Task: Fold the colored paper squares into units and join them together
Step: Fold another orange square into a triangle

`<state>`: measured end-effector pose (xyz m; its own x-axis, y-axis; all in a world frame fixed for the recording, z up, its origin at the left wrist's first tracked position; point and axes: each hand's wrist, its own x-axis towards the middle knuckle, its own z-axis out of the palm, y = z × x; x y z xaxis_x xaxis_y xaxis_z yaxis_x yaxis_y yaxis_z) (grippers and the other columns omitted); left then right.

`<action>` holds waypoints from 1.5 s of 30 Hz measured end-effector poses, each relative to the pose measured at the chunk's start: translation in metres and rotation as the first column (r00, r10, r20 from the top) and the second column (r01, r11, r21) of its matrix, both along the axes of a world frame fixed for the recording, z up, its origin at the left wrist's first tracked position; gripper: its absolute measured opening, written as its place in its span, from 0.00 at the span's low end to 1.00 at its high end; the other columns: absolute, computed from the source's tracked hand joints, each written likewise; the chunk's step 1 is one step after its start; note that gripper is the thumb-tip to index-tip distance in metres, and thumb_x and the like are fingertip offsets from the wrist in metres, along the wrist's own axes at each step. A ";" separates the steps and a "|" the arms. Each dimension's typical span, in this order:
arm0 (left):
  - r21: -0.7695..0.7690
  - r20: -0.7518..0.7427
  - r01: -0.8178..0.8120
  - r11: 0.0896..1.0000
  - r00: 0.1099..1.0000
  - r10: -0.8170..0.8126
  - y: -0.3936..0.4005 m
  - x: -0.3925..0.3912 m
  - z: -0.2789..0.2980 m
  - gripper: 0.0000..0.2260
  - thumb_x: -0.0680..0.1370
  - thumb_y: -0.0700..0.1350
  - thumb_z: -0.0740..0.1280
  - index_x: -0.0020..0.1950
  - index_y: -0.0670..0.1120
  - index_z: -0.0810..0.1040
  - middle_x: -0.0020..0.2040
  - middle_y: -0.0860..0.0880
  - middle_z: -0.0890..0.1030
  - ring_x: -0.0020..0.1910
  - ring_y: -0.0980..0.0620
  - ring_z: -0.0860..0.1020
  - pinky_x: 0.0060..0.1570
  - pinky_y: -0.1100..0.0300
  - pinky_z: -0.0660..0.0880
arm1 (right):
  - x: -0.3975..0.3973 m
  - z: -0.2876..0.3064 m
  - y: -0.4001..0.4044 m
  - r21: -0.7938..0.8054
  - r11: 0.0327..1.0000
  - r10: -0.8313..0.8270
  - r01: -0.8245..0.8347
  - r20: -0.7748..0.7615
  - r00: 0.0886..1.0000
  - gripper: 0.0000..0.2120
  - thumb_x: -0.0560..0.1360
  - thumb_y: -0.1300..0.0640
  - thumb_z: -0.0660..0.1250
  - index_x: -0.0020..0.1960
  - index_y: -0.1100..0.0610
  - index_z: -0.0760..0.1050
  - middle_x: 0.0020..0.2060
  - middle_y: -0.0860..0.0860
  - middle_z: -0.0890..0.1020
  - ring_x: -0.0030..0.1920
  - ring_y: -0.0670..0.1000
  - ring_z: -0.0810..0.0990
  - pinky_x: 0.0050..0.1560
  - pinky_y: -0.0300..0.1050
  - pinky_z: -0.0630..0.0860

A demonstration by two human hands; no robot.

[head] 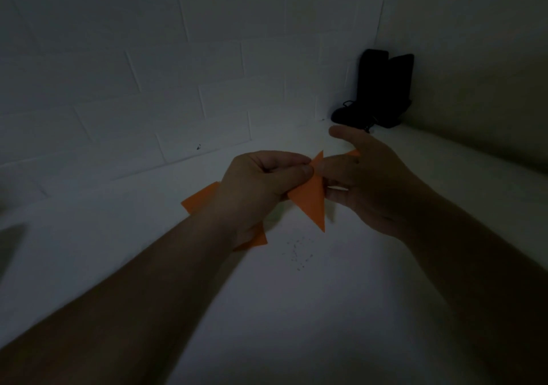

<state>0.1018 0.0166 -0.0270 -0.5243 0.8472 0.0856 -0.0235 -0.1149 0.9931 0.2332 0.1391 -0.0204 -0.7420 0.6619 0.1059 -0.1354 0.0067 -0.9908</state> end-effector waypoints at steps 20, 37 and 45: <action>-0.057 0.228 -0.089 0.994 0.968 0.100 0.000 0.000 0.007 0.05 0.77 0.35 0.73 0.52 0.38 0.85 0.41 0.42 0.87 0.37 0.50 0.86 0.38 0.63 0.81 | -0.003 -0.001 -0.003 -0.157 0.986 0.065 -0.050 0.095 0.993 0.38 0.73 0.68 0.72 0.77 0.50 0.62 0.58 0.59 0.78 0.51 0.59 0.86 0.50 0.56 0.83; -0.033 0.104 -0.056 0.998 0.993 0.060 0.000 0.001 0.002 0.09 0.77 0.35 0.72 0.57 0.35 0.84 0.49 0.37 0.87 0.45 0.46 0.86 0.48 0.57 0.84 | -0.004 0.003 -0.012 -0.115 0.993 0.028 -0.024 0.028 0.999 0.37 0.75 0.69 0.71 0.77 0.50 0.61 0.40 0.54 0.84 0.46 0.54 0.87 0.45 0.51 0.84; -0.016 0.161 -0.092 0.996 0.982 0.094 0.001 0.000 0.005 0.07 0.76 0.35 0.73 0.53 0.36 0.84 0.46 0.39 0.87 0.42 0.47 0.86 0.46 0.57 0.84 | -0.005 0.002 -0.010 -0.110 0.994 0.009 -0.004 0.045 0.999 0.35 0.73 0.69 0.72 0.76 0.51 0.65 0.37 0.53 0.84 0.41 0.52 0.87 0.43 0.50 0.84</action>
<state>0.1021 0.0173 -0.0222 -0.6071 0.7945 -0.0135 -0.1733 -0.1158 0.9780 0.2282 0.1288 -0.0181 -0.7486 0.6630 -0.0006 -0.0903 -0.1028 -0.9906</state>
